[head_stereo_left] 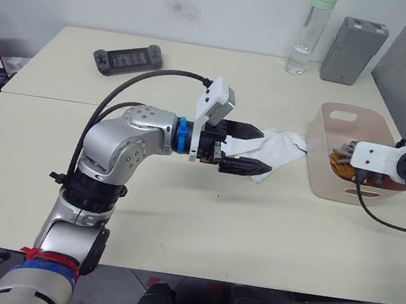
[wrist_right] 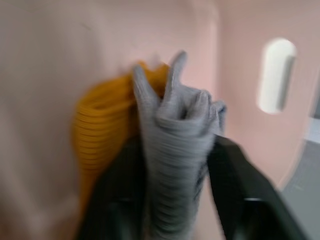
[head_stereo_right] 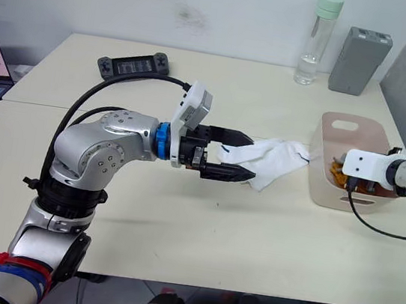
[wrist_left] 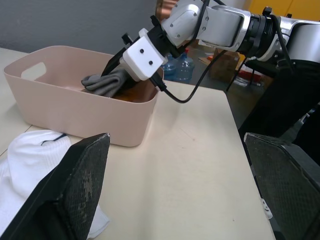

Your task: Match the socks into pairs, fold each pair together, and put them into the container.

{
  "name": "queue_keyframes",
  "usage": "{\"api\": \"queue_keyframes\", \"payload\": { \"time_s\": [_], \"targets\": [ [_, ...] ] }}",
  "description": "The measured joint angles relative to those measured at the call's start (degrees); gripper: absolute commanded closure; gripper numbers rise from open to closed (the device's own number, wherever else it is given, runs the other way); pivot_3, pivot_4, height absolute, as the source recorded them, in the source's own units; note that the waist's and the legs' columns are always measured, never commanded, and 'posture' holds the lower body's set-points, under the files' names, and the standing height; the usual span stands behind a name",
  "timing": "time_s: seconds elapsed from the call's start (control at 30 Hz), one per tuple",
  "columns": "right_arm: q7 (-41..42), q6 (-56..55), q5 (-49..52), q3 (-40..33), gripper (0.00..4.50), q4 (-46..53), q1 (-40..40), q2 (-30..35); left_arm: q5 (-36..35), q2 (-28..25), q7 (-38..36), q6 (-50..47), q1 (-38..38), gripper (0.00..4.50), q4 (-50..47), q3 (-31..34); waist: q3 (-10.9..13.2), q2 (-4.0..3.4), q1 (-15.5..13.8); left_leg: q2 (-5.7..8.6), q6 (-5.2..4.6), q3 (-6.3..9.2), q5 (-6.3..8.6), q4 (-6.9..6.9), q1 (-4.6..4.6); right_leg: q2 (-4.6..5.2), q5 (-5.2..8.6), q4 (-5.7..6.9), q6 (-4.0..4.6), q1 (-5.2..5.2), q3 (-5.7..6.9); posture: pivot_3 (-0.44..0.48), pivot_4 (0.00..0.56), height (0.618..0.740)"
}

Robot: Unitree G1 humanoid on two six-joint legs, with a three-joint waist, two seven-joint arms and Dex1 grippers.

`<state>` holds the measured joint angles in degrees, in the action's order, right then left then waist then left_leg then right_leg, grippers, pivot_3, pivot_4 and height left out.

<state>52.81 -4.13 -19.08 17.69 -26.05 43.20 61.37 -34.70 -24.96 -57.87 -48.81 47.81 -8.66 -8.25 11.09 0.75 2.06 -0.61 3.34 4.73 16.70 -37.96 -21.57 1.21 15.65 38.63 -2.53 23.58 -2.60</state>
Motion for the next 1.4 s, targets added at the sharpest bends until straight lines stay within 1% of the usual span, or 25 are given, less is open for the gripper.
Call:
{"api": "queue_keyframes", "payload": {
  "time_s": [0.07, 0.1, 0.17, 0.37, 0.5, 0.57, 0.6, 0.7, 0.8, 0.9, 1.0, 1.07, 1.17, 1.23, 1.27, 1.33, 1.4],
  "targets": [
    [3.6, 2.6, 1.8, -1.2, 1.06, 1.7, 0.0, 0.0, 0.0, -0.1, 0.0, 0.0, 0.0, 0.0, 0.0, 0.0, 0.0, 0.0, 0.0, 0.0, 0.0, 0.01, 0.0, -0.02, 0.01, 0.0, 0.0, 0.02, 0.0, -0.01, 0.0, 0.0, 0.15, 0.74],
    [4.7, 3.5, 2.5, -1.8, 0.8, 2.4, 0.0, 0.0, 0.0, -0.1, 0.0, 0.0, 0.0, 0.0, 0.0, 0.0, 0.0, 0.0, 0.0, 0.0, 0.0, 0.01, 0.0, -0.02, 0.01, 0.0, 0.0, 0.02, 0.0, -0.01, 0.0, 0.0, 0.15, 0.74],
    [8.2, 7.0, 5.0, -3.4, 0.05, 4.5, 0.3, 0.0, 0.0, -0.2, 0.0, 0.2, 0.0, 0.0, 0.0, 0.0, 0.0, 0.0, 0.0, 0.0, 0.0, 0.01, 0.0, -0.03, 0.02, 0.0, 0.0, 0.04, 0.0, -0.02, 0.01, 0.0, 0.15, 0.74],
    [13.7, 13.5, 8.7, -7.2, 0.02, 8.4, 1.6, 1.8, 0.5, -0.5, -0.1, 0.7, 0.0, 0.0, 0.2, -0.3, 0.0, -0.01, -0.2, 0.01, -0.01, 0.02, 0.01, -0.04, 0.02, 0.01, 0.0, 0.08, 0.0, -0.02, 0.02, 0.0, 0.15, 0.74],
    [17.5, 16.3, 11.5, -9.4, 0.02, 12.9, 0.4, 5.1, 0.9, -1.3, -0.1, 0.8, -0.4, 0.0, 0.2, -0.3, 0.0, -0.01, -0.2, 0.01, -0.02, 0.02, 0.01, -0.04, 0.03, 0.02, 0.0, 0.08, 0.0, -0.02, 0.03, 0.0, 0.15, 0.74],
    [18.8, 17.1, 12.3, -10.5, 0.02, 14.5, -0.1, 7.1, 1.1, -1.7, -0.1, 1.1, -1.0, 0.0, 0.2, -0.3, 0.0, -0.02, -0.2, 0.01, -0.19, 0.02, 0.11, -0.04, 0.04, 0.02, 0.0, 0.1, 0.0, -0.02, 0.02, 0.0, 0.15, 0.74],
    [19.4, 17.3, 12.9, -11.2, 0.02, 15.1, -0.4, 7.9, 1.3, -2.3, -0.1, 1.6, -1.3, 0.0, 0.2, -0.3, 0.0, -0.02, -0.2, 0.01, -0.19, 0.01, 0.11, -0.04, 0.05, 0.02, 0.0, 0.11, 0.0, -0.02, 0.02, 0.0, 0.15, 0.74],
    [19.1, 19.4, 15.0, -15.3, 0.02, 18.0, -0.5, 9.7, 3.0, -6.3, -0.1, 3.0, -3.4, 0.0, 0.5, 0.4, 0.0, -0.06, 0.2, -0.01, -0.21, -0.02, 0.12, -0.01, 0.14, 0.01, 0.0, 0.2, 0.0, -0.02, -0.03, 0.0, 0.15, 0.74],
    [13.7, 24.9, 20.1, -21.6, 0.02, 24.6, 2.1, 3.7, 5.8, -12.5, -0.5, 6.8, -7.9, 0.0, 2.4, 2.7, 0.0, -0.06, 1.3, -0.09, -0.22, -0.03, 0.12, 0.05, 0.35, -0.08, 0.0, 0.33, 0.02, -0.09, -0.11, 0.0, 0.15, 0.74],
    [10.4, 31.3, 25.4, -25.0, 0.02, 33.0, 0.9, -1.2, 7.6, -15.8, -0.8, 9.8, -10.8, 0.0, 3.8, 4.4, 0.0, -0.05, 1.0, -0.08, -0.22, 0.06, 0.13, 0.01, 0.4, -0.07, 0.0, 0.33, 0.03, -0.19, -0.02, 0.0, 0.15, 0.74],
    [6.6, 36.4, 28.7, -26.0, 0.02, 41.2, -3.4, -5.8, 9.1, -18.6, -0.7, 12.7, -14.8, 0.0, 5.3, 6.8, 0.0, -0.01, 0.6, -0.05, -0.24, 0.05, 0.13, -0.01, 0.38, -0.02, 0.0, 0.27, 0.02, -0.25, -0.03, 0.0, 0.15, 0.74],
    [1.1, 40.0, 30.1, -27.7, 0.02, 46.7, -8.0, -12.3, 10.1, -20.4, -0.2, 15.0, -19.6, 0.0, 6.5, 9.6, -0.1, 0.07, 0.2, -0.06, -0.24, 0.08, 0.14, 0.0, 0.38, -0.01, 0.0, 0.23, 0.02, -0.28, 0.01, 0.0, 0.15, 0.74],
    [-5.8, 42.7, 30.8, -26.6, 0.02, 53.9, -17.4, -18.9, 11.4, -20.1, 1.4, 18.1, -24.9, 0.0, 7.2, 11.5, -0.1, 0.06, -0.6, -0.05, -0.24, 0.2, 0.14, -0.02, 0.08, 0.02, 0.0, 0.24, 0.02, -0.06, 0.1, 0.0, 0.15, 0.74],
    [-7.9, 42.1, 30.5, -24.2, 0.02, 57.5, -24.6, -21.2, 12.0, -19.8, 2.2, 20.2, -27.6, 0.0, 7.5, 12.4, -0.1, 0.06, -1.2, -0.02, -0.23, 0.32, 0.13, -0.11, -0.18, 0.02, 0.0, 0.22, 0.02, 0.07, 0.15, 0.0, 0.15, 0.74],
    [-8.0, 42.2, 30.7, -23.3, 0.02, 58.6, -26.8, -21.8, 12.1, -19.8, 2.0, 20.8, -28.3, 0.0, 7.6, 12.6, -0.1, 0.06, -1.4, 0.0, -0.23, 0.31, 0.13, -0.16, -0.22, 0.02, 0.0, 0.24, 0.02, 0.09, 0.14, 0.0, 0.15, 0.74],
    [-6.9, 44.2, 32.4, -22.1, 0.02, 62.1, -32.6, -19.6, 11.9, -20.6, 0.2, 21.7, -30.3, 0.0, 7.0, 12.7, -0.1, 0.06, -1.6, 0.05, -0.24, 0.27, 0.13, -0.15, -0.19, 0.07, 0.0, 0.21, 0.02, 0.06, 0.12, 0.0, 0.15, 0.74],
    [-6.8, 46.5, 34.6, -22.6, 0.02, 64.7, -36.9, -19.7, 12.0, -20.9, -0.6, 22.1, -32.1, 0.0, 6.9, 12.7, -0.1, 0.07, -1.6, 0.03, -0.24, 0.28, 0.14, -0.14, -0.1, 0.04, 0.0, 0.23, 0.02, -0.01, 0.12, 0.0, 0.15, 0.74]
  ]
}}
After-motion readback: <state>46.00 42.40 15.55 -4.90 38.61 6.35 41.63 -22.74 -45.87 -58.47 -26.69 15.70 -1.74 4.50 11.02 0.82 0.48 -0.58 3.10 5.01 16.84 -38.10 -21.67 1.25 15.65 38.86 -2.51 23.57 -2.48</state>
